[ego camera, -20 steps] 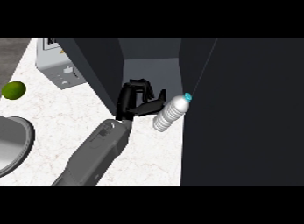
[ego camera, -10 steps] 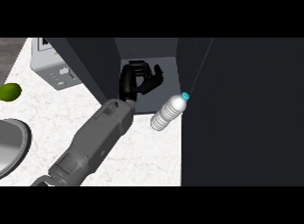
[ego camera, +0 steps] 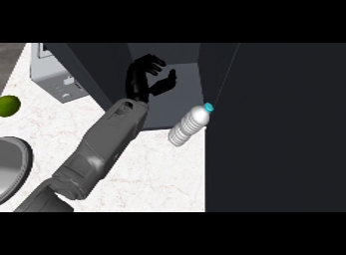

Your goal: Pick up the bottled water, place it into the cabinet and close the cabinet

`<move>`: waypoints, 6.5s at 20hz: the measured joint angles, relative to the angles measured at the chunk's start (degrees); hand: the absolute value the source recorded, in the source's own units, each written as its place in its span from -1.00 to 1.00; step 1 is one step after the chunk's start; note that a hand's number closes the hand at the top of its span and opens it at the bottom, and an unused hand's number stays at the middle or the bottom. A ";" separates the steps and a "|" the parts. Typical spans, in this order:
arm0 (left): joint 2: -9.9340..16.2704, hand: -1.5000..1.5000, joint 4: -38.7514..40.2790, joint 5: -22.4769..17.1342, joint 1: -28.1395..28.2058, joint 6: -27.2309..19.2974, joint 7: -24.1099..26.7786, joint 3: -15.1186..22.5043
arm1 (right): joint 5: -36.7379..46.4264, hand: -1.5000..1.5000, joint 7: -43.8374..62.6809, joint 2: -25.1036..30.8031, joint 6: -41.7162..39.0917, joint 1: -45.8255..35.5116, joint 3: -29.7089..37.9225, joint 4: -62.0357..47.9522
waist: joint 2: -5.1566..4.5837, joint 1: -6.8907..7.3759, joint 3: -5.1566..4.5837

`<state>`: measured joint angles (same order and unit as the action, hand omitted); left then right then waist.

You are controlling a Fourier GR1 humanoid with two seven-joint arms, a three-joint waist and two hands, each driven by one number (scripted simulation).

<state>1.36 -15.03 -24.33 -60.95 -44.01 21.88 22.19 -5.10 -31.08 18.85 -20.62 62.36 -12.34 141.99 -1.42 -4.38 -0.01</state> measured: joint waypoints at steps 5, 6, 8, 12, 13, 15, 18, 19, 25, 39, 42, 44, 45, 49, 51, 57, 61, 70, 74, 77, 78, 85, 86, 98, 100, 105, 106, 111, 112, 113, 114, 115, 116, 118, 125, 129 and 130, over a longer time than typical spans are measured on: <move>0.14 -1.00 4.67 0.91 -2.84 -2.60 1.16 -0.97 | -0.19 -1.00 -0.72 -0.03 -0.91 -0.23 0.58 -0.46 | -0.17 -0.29 -0.03; -0.08 -1.00 4.69 0.76 -3.13 -2.41 1.90 -1.40 | -0.28 -1.00 -0.51 0.04 -0.98 -0.44 0.84 -0.45 | -0.18 -0.13 -0.05; -0.07 -1.00 4.39 0.52 -3.62 -1.25 3.83 -2.16 | -0.48 -1.00 -0.32 0.08 -1.18 -0.83 1.24 -0.51 | -0.25 0.02 -0.07; -0.31 1.00 0.08 -2.79 -4.22 1.58 9.63 -6.49 | -0.65 -1.00 -0.38 0.10 -1.71 -1.06 1.05 -0.63 | -0.25 0.37 -0.15; -0.26 1.00 -1.26 -3.72 -3.87 3.49 11.29 -7.57 | -0.70 -1.00 -0.38 0.02 -1.76 -1.13 1.07 -0.71 | -0.18 0.64 -0.16; -0.66 1.00 -3.26 -5.30 -3.45 7.25 13.86 -9.00 | -0.74 -1.00 -0.27 -0.12 -1.88 -1.31 0.51 -0.70 | -0.12 0.65 -0.17; -0.99 1.00 -4.59 -6.91 -2.40 12.91 16.62 -10.20 | -0.80 -1.00 0.55 -0.35 -1.76 -1.61 -0.29 -0.47 | 0.13 1.06 -0.15; -1.07 1.00 -4.98 -7.42 -2.45 13.96 16.94 -10.34 | -0.77 -1.00 1.07 -0.58 -1.56 -1.60 -1.11 -0.29 | 0.24 1.14 -0.14; -1.29 1.00 -9.33 -11.30 0.64 17.04 17.71 -7.37 | -0.47 -1.00 1.87 -0.74 -1.39 -1.21 -2.37 0.42 | 0.96 1.44 -0.08; -1.36 -1.00 -37.61 -20.67 22.46 27.28 11.41 10.99 | 1.67 -1.00 2.38 -1.90 1.11 1.02 -7.28 1.03 | 2.21 4.22 -0.11; -0.09 -1.00 -45.20 -19.78 29.48 26.03 10.60 14.27 | 2.04 -1.00 2.34 -2.32 2.27 1.67 -8.22 1.10 | 2.30 5.10 -0.09; 1.35 -1.00 -50.01 -19.20 34.32 24.79 10.85 15.85 | 2.31 -1.00 1.91 -2.08 2.63 2.35 -8.78 1.19 | 2.37 5.42 -0.09; 2.36 -1.00 -52.27 -18.87 37.01 24.32 11.29 16.58 | 2.49 -1.00 1.42 -2.03 2.74 2.78 -9.37 1.17 | 2.42 5.45 -0.10; 8.13 -1.00 -61.22 -18.36 47.16 23.63 12.86 18.01 | 3.00 -1.00 0.70 -1.14 3.23 3.59 -10.31 1.24 | 2.38 6.00 -0.12; 11.22 -1.00 -65.62 -18.33 51.69 24.19 13.66 18.53 | 3.28 1.00 1.02 0.28 2.67 2.81 -10.40 1.22 | 2.29 6.46 -0.13; 19.89 -1.00 -74.30 -19.32 60.87 28.70 16.07 17.77 | 5.09 1.00 1.61 7.89 -2.42 -1.31 -11.42 1.04 | 2.39 7.33 -0.27; 25.62 -1.00 -77.93 -19.82 66.28 32.31 18.70 16.35 | 6.49 1.00 3.02 11.81 -4.78 -5.22 -13.26 1.02 | 2.51 7.54 -0.38; 37.79 -1.00 -84.04 -22.71 77.47 40.91 24.70 10.15 | 7.48 1.00 11.33 12.13 -2.90 -13.40 -21.45 1.44 | 1.96 8.17 -0.56; 42.51 -1.00 -84.63 -23.98 81.55 46.19 27.48 7.47 | 7.36 1.00 15.49 10.49 -0.43 -17.44 -23.22 1.49 | 1.48 8.88 -0.57; 45.11 -1.00 -84.70 -24.65 83.01 49.40 28.59 5.96 | 7.10 1.00 18.14 9.84 0.51 -22.05 -23.02 1.42 | 1.02 10.00 -0.60; 45.80 -1.00 -84.46 -24.87 83.36 50.40 28.90 5.53 | 7.04 1.00 18.90 9.94 0.36 -23.96 -22.84 1.35 | 0.89 10.44 -0.63; 49.07 -1.00 -84.32 -26.42 85.08 54.65 29.62 3.43 | 6.48 1.00 24.50 10.17 -0.67 -35.82 -22.56 0.85 | 0.55 12.54 -0.87; 49.47 -1.00 -84.28 -26.57 85.14 55.04 29.69 3.07 | 6.36 1.00 25.20 10.18 -0.89 -37.20 -22.56 0.78 | 0.49 12.79 -0.91; 52.52 -1.00 -84.04 -27.42 85.35 57.59 29.59 0.24 | 3.34 1.00 32.43 8.15 -3.69 -45.03 -23.60 -0.39 | -0.43 14.41 -1.13; 52.74 -1.00 -84.07 -27.56 85.36 57.81 29.47 -0.03 | 2.55 1.00 33.10 7.55 -3.95 -45.21 -23.43 -0.75 | -0.61 14.49 -1.14; 53.54 -1.00 -84.22 -28.03 85.18 58.45 29.16 -1.03 | -2.26 1.00 36.30 3.94 -3.12 -46.97 -23.27 -4.20 | -1.15 15.25 -1.11; 53.68 -1.00 -84.23 -28.21 85.04 58.53 29.01 -1.24 | -3.41 1.00 37.15 2.95 -2.85 -47.77 -23.25 -5.09 | -1.25 15.31 -1.09; 54.32 -1.00 -84.25 -28.88 85.02 59.15 28.70 -2.27 | -10.59 1.00 40.71 -2.29 -2.42 -53.08 -22.38 -11.93 | -1.25 16.03 -0.97; 54.29 -1.00 -84.12 -29.03 84.90 59.22 28.62 -2.44 | -12.07 1.00 41.62 -3.20 -2.23 -54.65 -21.42 -13.72 | -1.28 15.89 -0.89; 54.44 -1.00 -84.13 -29.17 85.01 59.39 28.55 -2.62 | -13.63 1.00 42.51 -4.12 -1.93 -56.32 -20.24 -15.46 | -1.22 15.90 -0.83; 54.40 -1.00 -84.03 -29.34 85.11 59.48 28.47 -2.70 | -14.94 1.00 43.33 -5.28 -1.56 -58.21 -19.36 -17.38 | -1.10 15.78 -0.80; 54.50 -1.00 -83.77 -29.58 85.24 59.61 28.38 -2.93 | -15.75 1.00 44.35 -6.59 -0.74 -60.06 -18.60 -19.21 | -0.93 15.49 -0.78; 54.54 -1.00 -83.63 -29.85 85.30 59.66 28.28 -3.16 | -16.08 1.00 45.30 -7.84 0.09 -61.86 -18.04 -20.85 | -0.82 15.18 -0.74; 54.74 -1.00 -83.31 -30.33 85.82 59.89 28.20 -3.66 | -16.64 1.00 46.48 -9.82 1.64 -65.45 -15.30 -24.68 | -0.57 14.66 -0.60; 54.50 -1.00 -81.80 -31.04 87.32 61.25 28.05 -4.64 | -12.75 1.00 49.93 -17.12 12.52 -83.35 -6.33 -42.97 | 0.00 12.85 -0.36; 54.22 -1.00 -81.65 -31.42 87.25 61.85 27.55 -5.20 | -11.88 1.00 49.70 -18.03 15.20 -91.85 -3.92 -52.95 | 0.49 11.45 0.03; 54.33 -1.00 -81.23 -31.57 87.51 62.10 27.47 -5.56 | -11.81 1.00 49.58 -18.22 15.06 -93.56 -3.31 -55.20 | 0.67 11.07 0.10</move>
<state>55.69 -96.26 -55.89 26.56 18.09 49.35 16.63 -16.91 18.50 0.63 -5.56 -31.20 -15.65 86.79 -0.75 6.69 0.08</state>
